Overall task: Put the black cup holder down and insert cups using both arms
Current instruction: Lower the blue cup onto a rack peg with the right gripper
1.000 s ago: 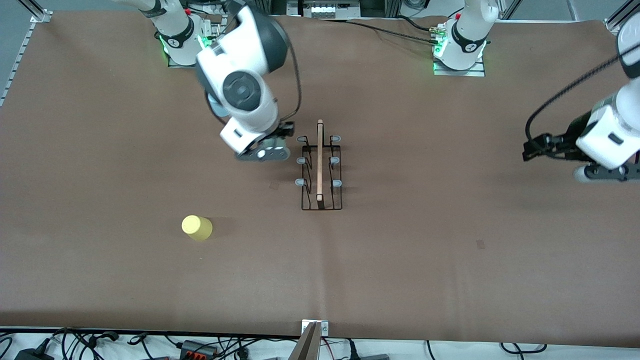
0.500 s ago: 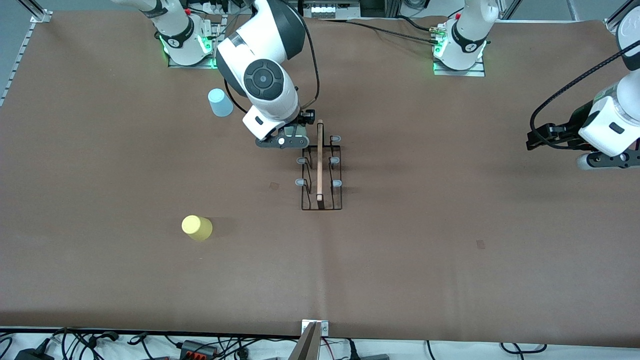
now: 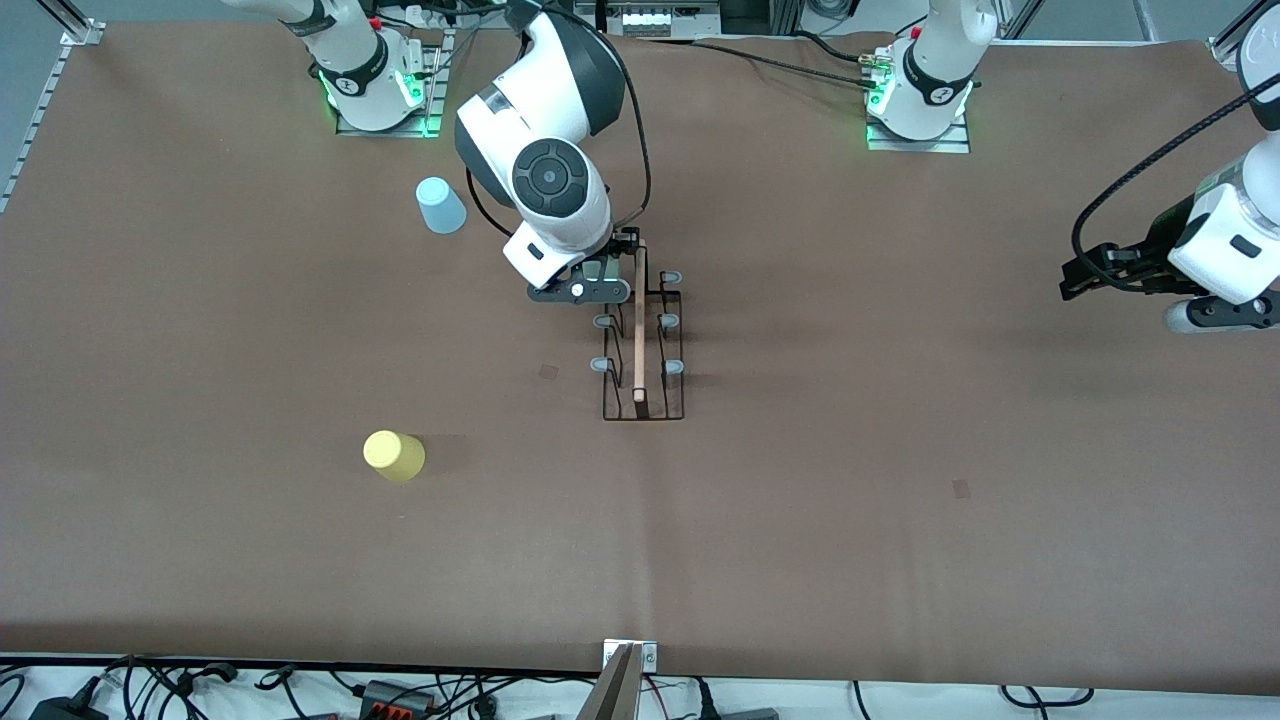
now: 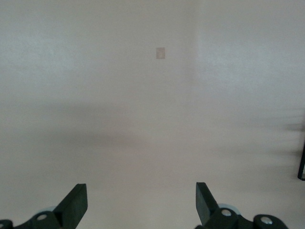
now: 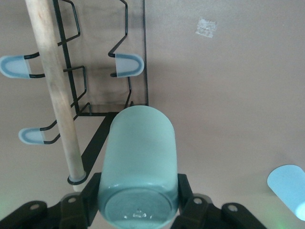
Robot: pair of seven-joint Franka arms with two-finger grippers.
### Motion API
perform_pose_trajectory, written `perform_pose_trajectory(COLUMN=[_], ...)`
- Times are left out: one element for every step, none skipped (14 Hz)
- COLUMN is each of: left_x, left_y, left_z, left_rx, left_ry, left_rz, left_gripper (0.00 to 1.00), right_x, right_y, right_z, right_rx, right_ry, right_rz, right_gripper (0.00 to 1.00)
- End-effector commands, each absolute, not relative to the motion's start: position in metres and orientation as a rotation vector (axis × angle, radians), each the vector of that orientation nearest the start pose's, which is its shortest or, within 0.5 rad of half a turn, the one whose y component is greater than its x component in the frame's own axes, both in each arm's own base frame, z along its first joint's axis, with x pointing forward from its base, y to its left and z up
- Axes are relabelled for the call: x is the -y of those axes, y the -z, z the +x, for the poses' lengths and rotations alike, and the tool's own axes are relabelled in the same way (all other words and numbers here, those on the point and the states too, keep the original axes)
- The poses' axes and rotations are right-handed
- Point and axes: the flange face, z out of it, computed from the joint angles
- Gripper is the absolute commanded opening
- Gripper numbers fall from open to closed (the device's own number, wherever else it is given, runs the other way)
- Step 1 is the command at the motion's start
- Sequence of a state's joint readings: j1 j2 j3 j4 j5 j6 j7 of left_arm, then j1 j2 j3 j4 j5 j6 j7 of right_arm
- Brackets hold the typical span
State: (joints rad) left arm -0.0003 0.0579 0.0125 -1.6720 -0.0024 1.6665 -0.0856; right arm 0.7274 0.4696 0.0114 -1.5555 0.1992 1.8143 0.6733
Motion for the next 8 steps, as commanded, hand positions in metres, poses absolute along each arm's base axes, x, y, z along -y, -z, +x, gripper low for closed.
perform_pose_trajectory(left_x=[-0.008, -0.008, -0.008, -0.008, -0.008, -0.007, -0.009, -0.009], left_y=[-0.557, -0.559, -0.558, -0.559, -0.559, -0.557, -0.558, -0.558], left_z=[0.572, 0.572, 0.572, 0.573, 0.573, 0.573, 0.573, 0.573], left_rx=[0.129, 0.129, 0.129, 0.129, 0.129, 0.127, 0.132, 0.132], left_ry=[-0.067, -0.062, -0.064, -0.062, -0.062, -0.067, -0.064, -0.062], left_rz=[-3.124, -3.124, -3.124, -3.124, -3.124, -3.126, -3.125, -3.124], left_gripper=[1.0, 1.0, 1.0, 1.0, 1.0, 1.0, 1.0, 1.0], right_x=[-0.468, -0.469, -0.47, -0.474, -0.476, -0.476, -0.475, -0.476], right_y=[-0.357, -0.353, -0.346, -0.34, -0.333, -0.327, -0.321, -0.312], right_z=[0.48, 0.481, 0.482, 0.48, 0.479, 0.478, 0.479, 0.478], right_rx=[-0.025, -0.03, -0.032, -0.028, -0.023, -0.014, -0.018, -0.029], right_ry=[-0.443, -0.444, -0.441, -0.441, -0.452, -0.46, -0.473, -0.483], right_rz=[-3.082, -3.076, -3.077, -3.078, -3.083, -3.09, -3.093, -3.101], right_gripper=[0.28, 0.28, 0.28, 0.28, 0.29, 0.3, 0.33, 0.6])
